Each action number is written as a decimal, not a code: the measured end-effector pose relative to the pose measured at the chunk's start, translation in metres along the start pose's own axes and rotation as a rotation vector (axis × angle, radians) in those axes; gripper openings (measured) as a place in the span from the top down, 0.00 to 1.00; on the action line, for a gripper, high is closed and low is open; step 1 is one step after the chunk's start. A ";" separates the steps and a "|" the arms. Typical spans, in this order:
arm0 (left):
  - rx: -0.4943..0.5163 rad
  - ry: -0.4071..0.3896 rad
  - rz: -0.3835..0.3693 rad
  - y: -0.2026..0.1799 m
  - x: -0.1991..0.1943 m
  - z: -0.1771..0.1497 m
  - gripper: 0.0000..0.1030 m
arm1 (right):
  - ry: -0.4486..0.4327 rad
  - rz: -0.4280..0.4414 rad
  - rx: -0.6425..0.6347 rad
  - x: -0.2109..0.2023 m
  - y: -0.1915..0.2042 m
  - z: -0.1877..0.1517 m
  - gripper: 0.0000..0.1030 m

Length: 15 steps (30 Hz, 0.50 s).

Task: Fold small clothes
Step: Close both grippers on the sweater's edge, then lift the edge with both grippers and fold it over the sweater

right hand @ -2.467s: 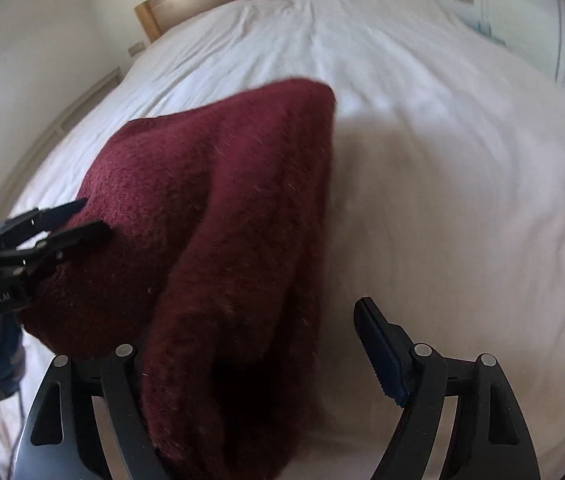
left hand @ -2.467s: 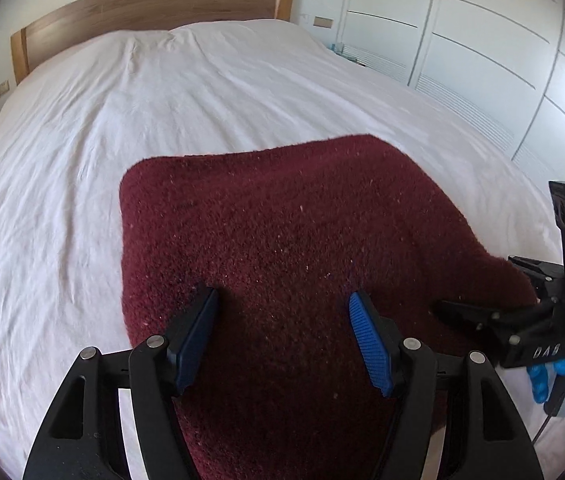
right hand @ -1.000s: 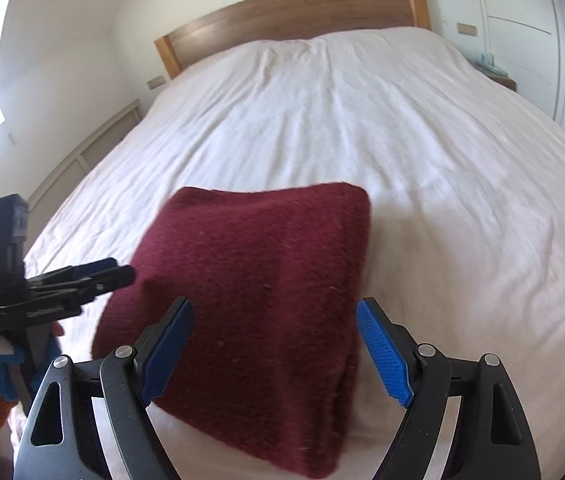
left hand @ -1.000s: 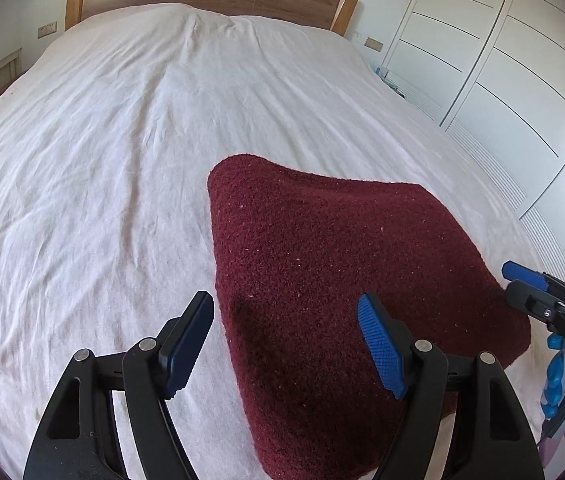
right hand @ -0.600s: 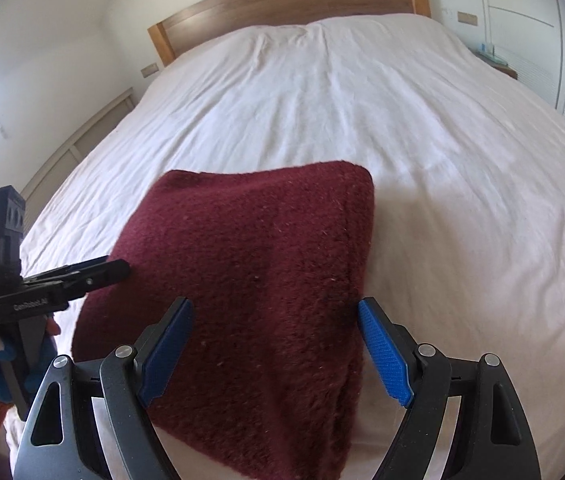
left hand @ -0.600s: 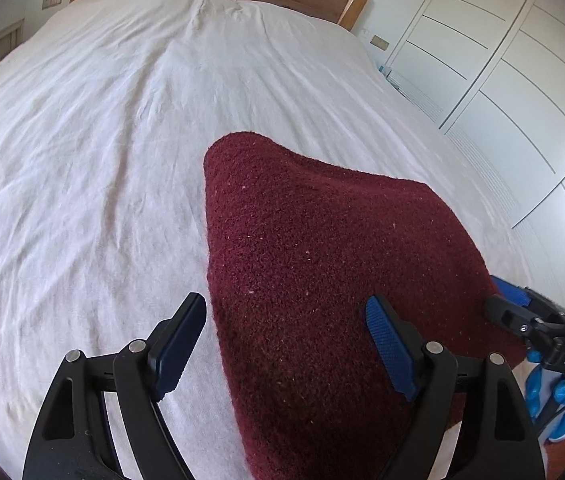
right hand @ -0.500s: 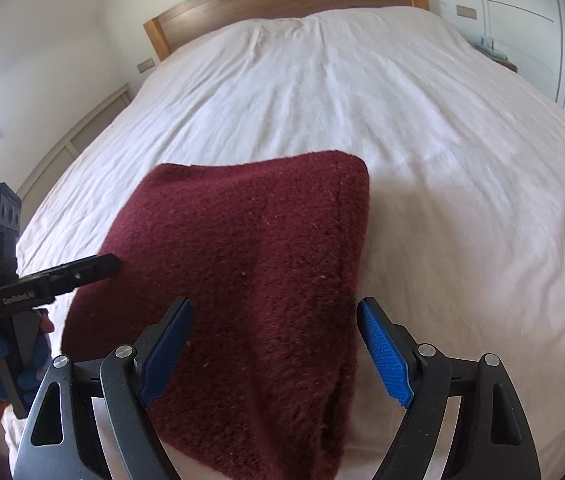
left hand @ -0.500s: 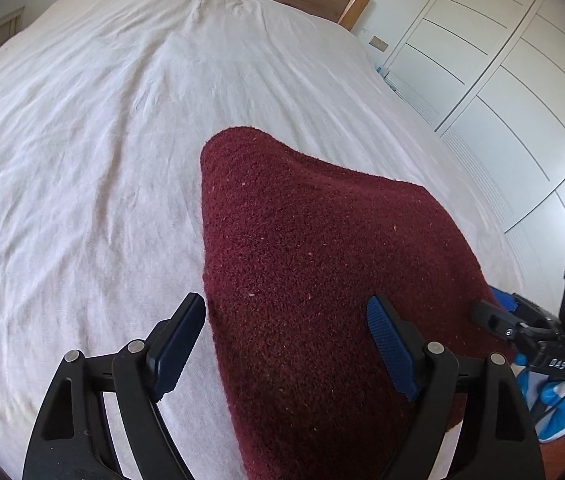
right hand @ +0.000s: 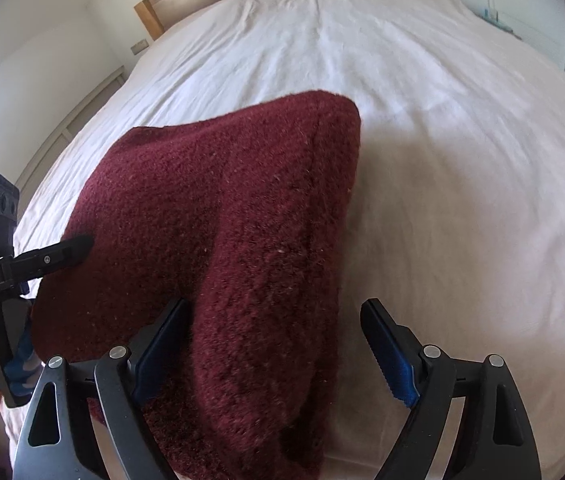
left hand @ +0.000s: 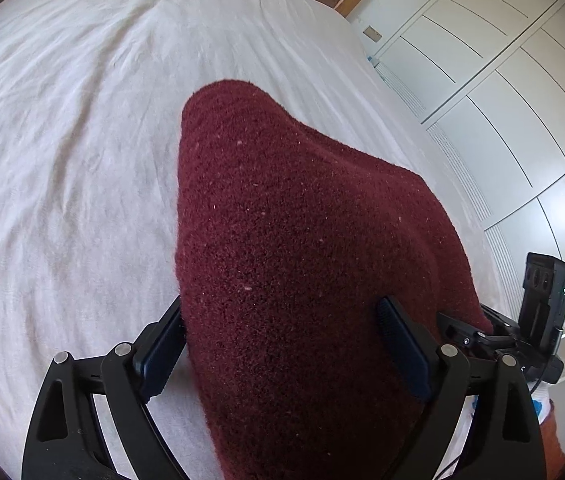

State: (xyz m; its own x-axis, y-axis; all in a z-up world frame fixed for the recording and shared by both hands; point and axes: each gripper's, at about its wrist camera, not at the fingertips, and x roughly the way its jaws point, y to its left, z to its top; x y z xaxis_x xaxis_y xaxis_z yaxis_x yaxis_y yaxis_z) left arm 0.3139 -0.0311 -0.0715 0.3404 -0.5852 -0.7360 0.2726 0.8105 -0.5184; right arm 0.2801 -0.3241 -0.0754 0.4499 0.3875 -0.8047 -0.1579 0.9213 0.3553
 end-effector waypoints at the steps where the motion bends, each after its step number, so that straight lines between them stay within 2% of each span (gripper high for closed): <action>1: -0.007 0.008 -0.013 0.001 0.001 0.000 0.13 | 0.007 0.013 0.012 0.002 -0.002 -0.001 0.13; 5: -0.057 0.055 -0.084 0.010 0.008 -0.003 0.15 | 0.031 0.086 0.049 0.010 -0.013 -0.004 0.14; 6: -0.058 0.057 -0.088 0.010 0.009 -0.002 0.17 | 0.039 0.111 0.059 0.012 -0.016 -0.005 0.20; 7: -0.054 0.058 -0.087 0.010 0.010 -0.001 0.19 | 0.051 0.153 0.079 0.015 -0.020 -0.005 0.31; 8: -0.054 0.057 -0.090 0.009 0.010 -0.001 0.20 | 0.062 0.204 0.108 0.018 -0.025 -0.006 0.34; 15: -0.097 0.053 -0.180 0.020 0.011 0.002 0.35 | 0.083 0.356 0.218 0.024 -0.043 -0.010 0.53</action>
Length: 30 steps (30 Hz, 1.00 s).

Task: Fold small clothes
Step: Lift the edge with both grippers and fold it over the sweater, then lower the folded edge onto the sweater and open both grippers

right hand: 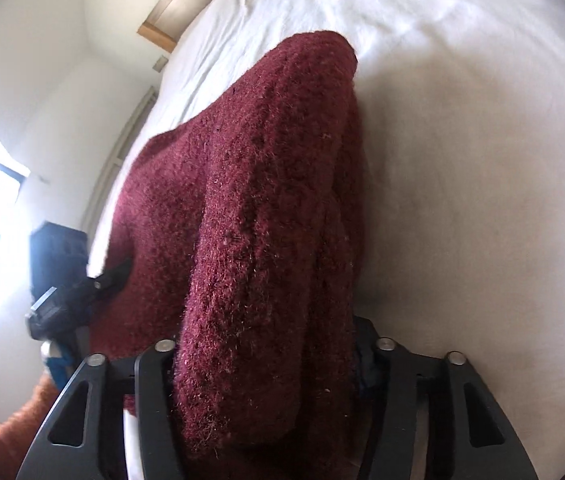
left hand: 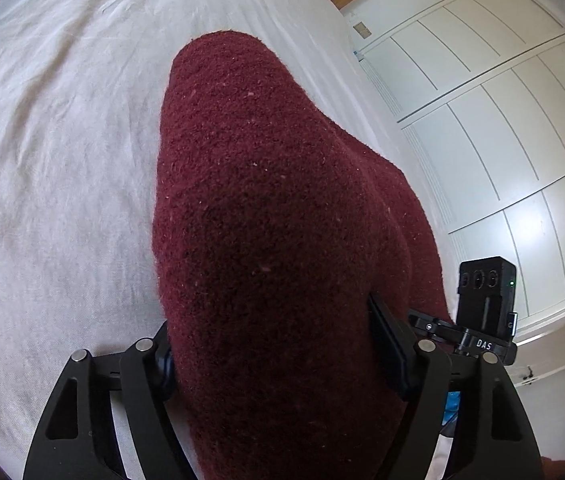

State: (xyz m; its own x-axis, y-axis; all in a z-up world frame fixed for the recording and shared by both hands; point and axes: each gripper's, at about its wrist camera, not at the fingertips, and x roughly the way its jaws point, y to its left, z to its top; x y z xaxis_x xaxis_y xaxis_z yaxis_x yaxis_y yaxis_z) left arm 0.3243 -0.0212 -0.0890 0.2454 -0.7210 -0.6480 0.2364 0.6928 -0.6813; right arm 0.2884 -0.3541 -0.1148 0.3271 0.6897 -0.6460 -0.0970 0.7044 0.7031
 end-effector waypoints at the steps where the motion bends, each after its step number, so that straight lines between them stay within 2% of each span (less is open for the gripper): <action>1: -0.007 -0.005 -0.012 0.001 -0.002 0.001 0.39 | -0.004 0.017 0.006 -0.001 0.000 -0.001 0.55; 4: -0.019 -0.029 -0.063 0.005 -0.015 -0.001 0.48 | -0.025 0.044 0.017 -0.008 0.002 -0.002 0.58; 8: -0.023 -0.061 -0.098 0.006 -0.036 0.000 0.50 | -0.086 0.102 0.021 -0.022 0.017 -0.003 0.60; 15: 0.005 -0.139 -0.083 0.020 -0.104 0.006 0.51 | -0.103 0.143 -0.070 -0.015 0.079 0.001 0.61; 21: 0.004 -0.172 0.016 0.058 -0.156 0.006 0.50 | -0.053 0.159 -0.115 0.034 0.120 0.003 0.61; 26: -0.017 -0.099 0.142 0.092 -0.150 -0.011 0.47 | 0.035 0.096 -0.062 0.082 0.111 -0.007 0.58; 30: 0.036 -0.098 0.195 0.088 -0.155 -0.021 0.37 | 0.035 0.077 -0.041 0.069 0.101 -0.009 0.49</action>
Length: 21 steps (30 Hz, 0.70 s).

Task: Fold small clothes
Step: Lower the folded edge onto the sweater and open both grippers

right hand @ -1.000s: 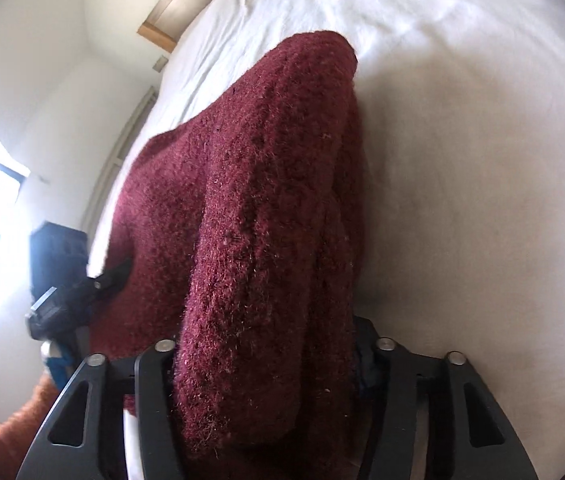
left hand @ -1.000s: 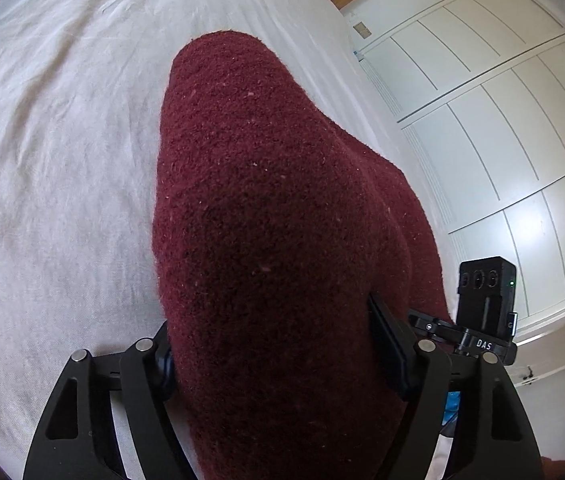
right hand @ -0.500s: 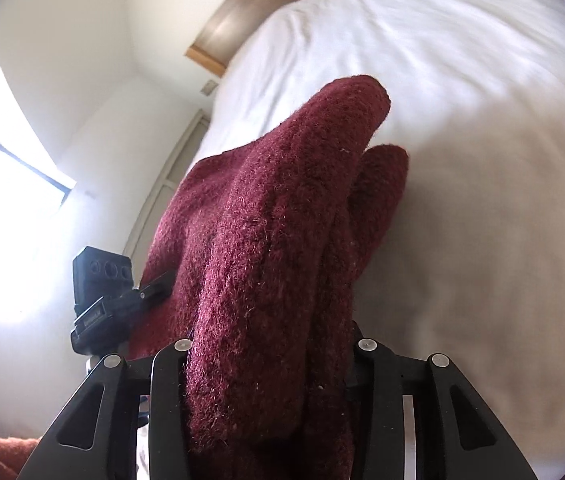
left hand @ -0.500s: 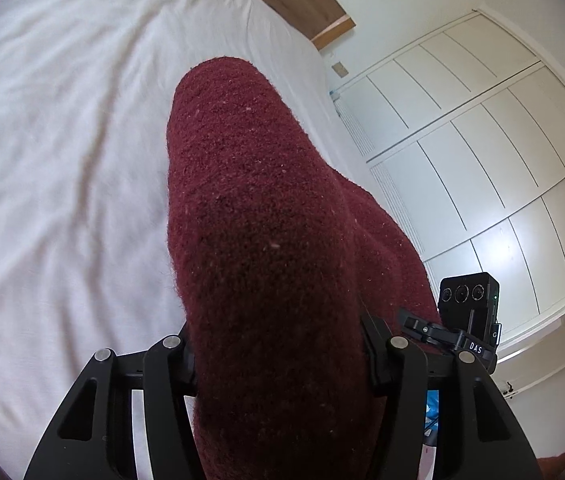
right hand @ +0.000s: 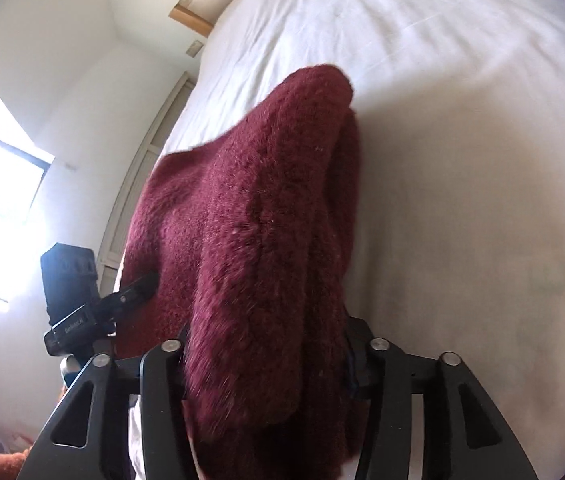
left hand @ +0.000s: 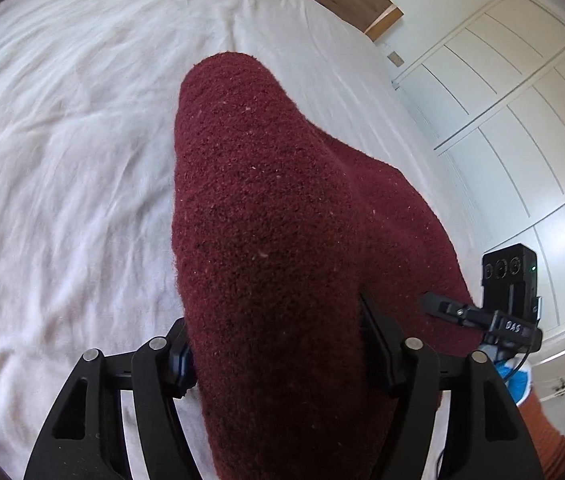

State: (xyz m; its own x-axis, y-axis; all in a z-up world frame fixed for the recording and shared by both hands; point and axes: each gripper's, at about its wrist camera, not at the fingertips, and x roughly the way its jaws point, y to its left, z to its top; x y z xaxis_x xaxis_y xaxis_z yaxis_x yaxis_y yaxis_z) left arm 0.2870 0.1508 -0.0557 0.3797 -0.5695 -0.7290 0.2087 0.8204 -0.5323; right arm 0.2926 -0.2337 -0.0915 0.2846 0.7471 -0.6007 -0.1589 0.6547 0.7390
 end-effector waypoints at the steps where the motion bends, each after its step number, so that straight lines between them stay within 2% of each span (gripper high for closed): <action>1: 0.014 0.001 0.013 -0.003 -0.002 -0.001 0.36 | -0.004 -0.012 -0.009 -0.007 0.000 -0.001 0.48; 5: 0.091 -0.012 0.089 -0.015 -0.013 -0.014 0.35 | -0.021 -0.093 -0.056 -0.039 -0.005 -0.012 0.42; 6: 0.112 -0.016 0.109 -0.030 -0.004 -0.014 0.35 | -0.019 -0.116 -0.066 -0.032 -0.005 -0.019 0.41; 8: 0.153 -0.023 0.162 -0.035 -0.006 -0.020 0.34 | -0.005 -0.166 -0.078 -0.025 -0.010 -0.017 0.39; 10: 0.190 -0.027 0.225 -0.041 0.000 -0.033 0.27 | 0.010 -0.214 -0.081 -0.019 -0.009 -0.022 0.38; 13: 0.195 -0.054 0.285 -0.051 -0.001 -0.042 0.25 | -0.021 -0.291 -0.080 -0.018 -0.003 -0.019 0.35; 15: 0.185 -0.078 0.313 -0.059 -0.009 -0.046 0.25 | -0.057 -0.350 -0.089 -0.024 0.014 -0.025 0.35; 21: 0.183 -0.158 0.383 -0.081 -0.027 -0.058 0.25 | -0.159 -0.576 -0.247 -0.044 0.074 -0.062 0.35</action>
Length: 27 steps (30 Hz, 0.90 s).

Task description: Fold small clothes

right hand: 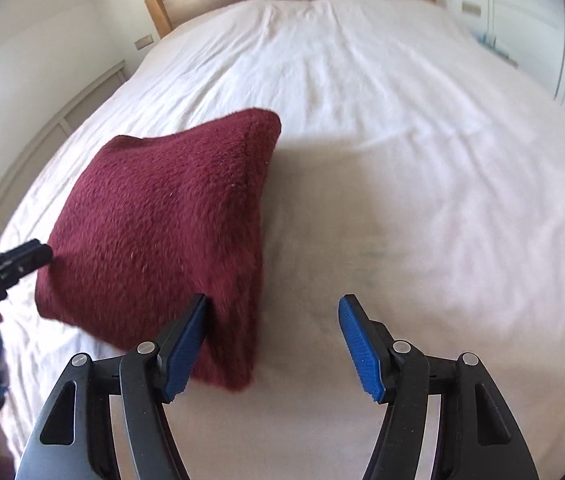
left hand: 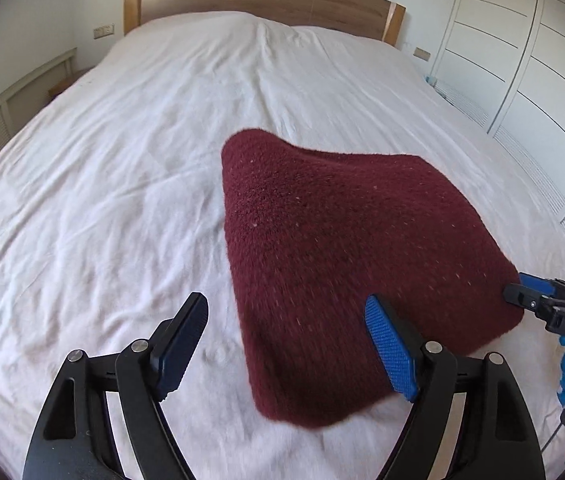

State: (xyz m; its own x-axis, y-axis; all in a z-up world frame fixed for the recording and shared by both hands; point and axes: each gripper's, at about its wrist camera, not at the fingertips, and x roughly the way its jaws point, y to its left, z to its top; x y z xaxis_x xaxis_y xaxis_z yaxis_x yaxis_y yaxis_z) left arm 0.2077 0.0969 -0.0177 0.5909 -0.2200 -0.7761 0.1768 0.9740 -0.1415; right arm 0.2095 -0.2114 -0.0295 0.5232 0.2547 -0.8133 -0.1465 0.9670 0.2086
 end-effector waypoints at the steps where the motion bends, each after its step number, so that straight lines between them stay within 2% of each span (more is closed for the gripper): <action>1: -0.010 -0.011 0.010 -0.001 -0.009 -0.006 0.25 | -0.016 -0.022 -0.012 -0.009 0.003 -0.006 0.35; 8: -0.008 -0.041 0.099 -0.009 -0.060 -0.044 0.25 | -0.113 -0.143 -0.078 -0.075 0.026 -0.040 0.35; 13: -0.018 -0.074 0.105 -0.014 -0.092 -0.056 0.25 | -0.186 -0.192 -0.118 -0.119 0.045 -0.068 0.33; 20: -0.033 -0.161 0.133 -0.028 -0.146 -0.072 0.25 | -0.263 -0.212 -0.134 -0.178 0.071 -0.102 0.28; 27: -0.044 -0.241 0.169 -0.036 -0.191 -0.097 0.14 | -0.315 -0.221 -0.133 -0.219 0.085 -0.131 0.24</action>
State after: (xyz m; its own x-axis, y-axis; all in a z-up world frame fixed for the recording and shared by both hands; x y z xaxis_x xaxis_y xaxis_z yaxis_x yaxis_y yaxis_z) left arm 0.0122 0.1086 0.0763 0.7798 -0.0555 -0.6236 0.0287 0.9982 -0.0529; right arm -0.0276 -0.1863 0.0956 0.7832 0.0513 -0.6197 -0.0982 0.9943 -0.0418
